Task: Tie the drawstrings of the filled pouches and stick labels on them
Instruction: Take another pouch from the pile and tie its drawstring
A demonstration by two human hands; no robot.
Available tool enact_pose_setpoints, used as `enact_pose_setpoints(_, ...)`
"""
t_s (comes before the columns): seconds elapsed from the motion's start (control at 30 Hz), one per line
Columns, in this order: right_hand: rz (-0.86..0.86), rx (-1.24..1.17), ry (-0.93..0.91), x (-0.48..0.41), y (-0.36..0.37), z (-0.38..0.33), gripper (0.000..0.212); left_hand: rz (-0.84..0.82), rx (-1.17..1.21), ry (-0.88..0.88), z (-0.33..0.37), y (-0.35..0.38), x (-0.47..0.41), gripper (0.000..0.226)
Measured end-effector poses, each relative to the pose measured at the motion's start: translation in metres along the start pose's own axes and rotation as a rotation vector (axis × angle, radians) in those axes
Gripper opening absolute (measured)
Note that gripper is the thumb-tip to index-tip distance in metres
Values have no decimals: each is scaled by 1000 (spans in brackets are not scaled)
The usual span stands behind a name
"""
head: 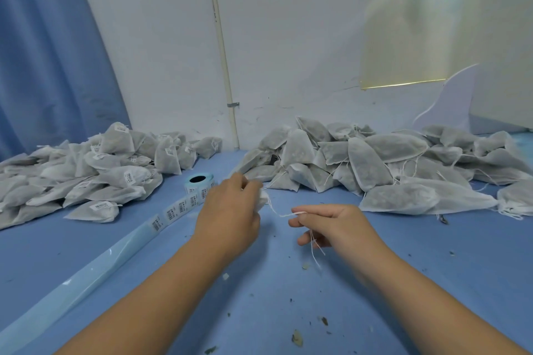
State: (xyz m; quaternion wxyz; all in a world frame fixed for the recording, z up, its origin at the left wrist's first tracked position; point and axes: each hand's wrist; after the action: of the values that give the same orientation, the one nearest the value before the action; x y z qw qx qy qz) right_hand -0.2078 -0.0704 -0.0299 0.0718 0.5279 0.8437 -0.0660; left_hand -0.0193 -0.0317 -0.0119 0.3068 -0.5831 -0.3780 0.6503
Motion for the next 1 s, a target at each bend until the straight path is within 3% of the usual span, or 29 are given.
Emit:
enact_pose_setpoints(0.07,-4,8,19,-2,-3,1,13,-86,-32,74,2,8,2,62)
enact_pose_setpoints(0.17,7,18,10,-5,-10,0,11,-164,309,196,10,22,14,57)
enact_pose_setpoints(0.27,20,-4,-19,-8,-18,-1,11,-190,634,53,22,34,28,45)
enact_pose_setpoints(0.47,22,18,-69,-10,-19,2,15,-211,835,-149,28,47,25,6)
enact_pose_setpoints(0.6,90,48,-96,-13,-19,6,15,-204,972,-266,25,49,26,13)
enact_pose_setpoints(1.0,170,31,-169,-14,-8,13,16,-427,1145,-213,27,26,34,16)
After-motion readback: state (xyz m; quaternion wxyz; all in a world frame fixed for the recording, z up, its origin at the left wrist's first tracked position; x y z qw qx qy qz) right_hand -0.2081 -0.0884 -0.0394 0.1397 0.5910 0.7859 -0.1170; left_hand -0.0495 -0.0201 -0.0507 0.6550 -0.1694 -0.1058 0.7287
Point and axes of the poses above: each hand's wrist, its own x-axis away from the middle knuckle, its own y-axis out of the palm, z = x × y, and after that the axes turned 4 degrees about -y, right-handed
